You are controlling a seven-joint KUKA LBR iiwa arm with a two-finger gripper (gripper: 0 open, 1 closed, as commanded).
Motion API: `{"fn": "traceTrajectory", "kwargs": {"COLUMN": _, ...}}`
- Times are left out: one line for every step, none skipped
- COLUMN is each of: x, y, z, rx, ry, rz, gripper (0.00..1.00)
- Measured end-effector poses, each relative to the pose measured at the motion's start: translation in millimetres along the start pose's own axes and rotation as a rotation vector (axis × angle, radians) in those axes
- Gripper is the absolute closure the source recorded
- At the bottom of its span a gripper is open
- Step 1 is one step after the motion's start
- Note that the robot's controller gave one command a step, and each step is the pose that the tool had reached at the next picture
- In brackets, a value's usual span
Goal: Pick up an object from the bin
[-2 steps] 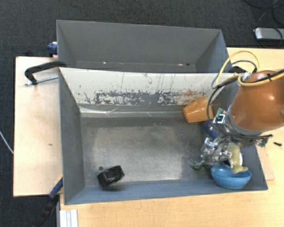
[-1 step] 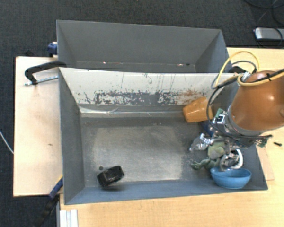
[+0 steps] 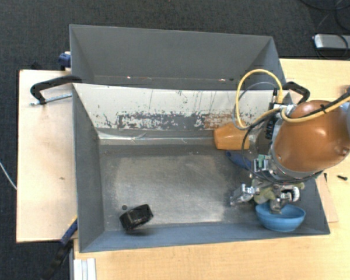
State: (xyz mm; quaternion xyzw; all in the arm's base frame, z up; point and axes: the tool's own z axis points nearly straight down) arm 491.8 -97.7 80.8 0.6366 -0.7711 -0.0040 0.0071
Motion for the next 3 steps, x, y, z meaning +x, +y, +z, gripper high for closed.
{"fn": "traceTrajectory", "kwargs": {"x": -10.8, "y": -11.2, "z": 1.1, "rx": 0.007, "ry": -0.007, "rz": -0.276, "gripper": 0.00}}
{"fn": "traceTrajectory", "kwargs": {"x": -14.1, "y": -14.1, "z": -1.3, "rx": 0.018, "ry": -0.012, "rz": -0.277, "gripper": 1.00}}
{"fn": "traceTrajectory", "kwargs": {"x": 1.2, "y": -19.3, "z": -160.3, "rx": 0.026, "ry": -0.005, "rz": -0.242, "gripper": 1.00}}
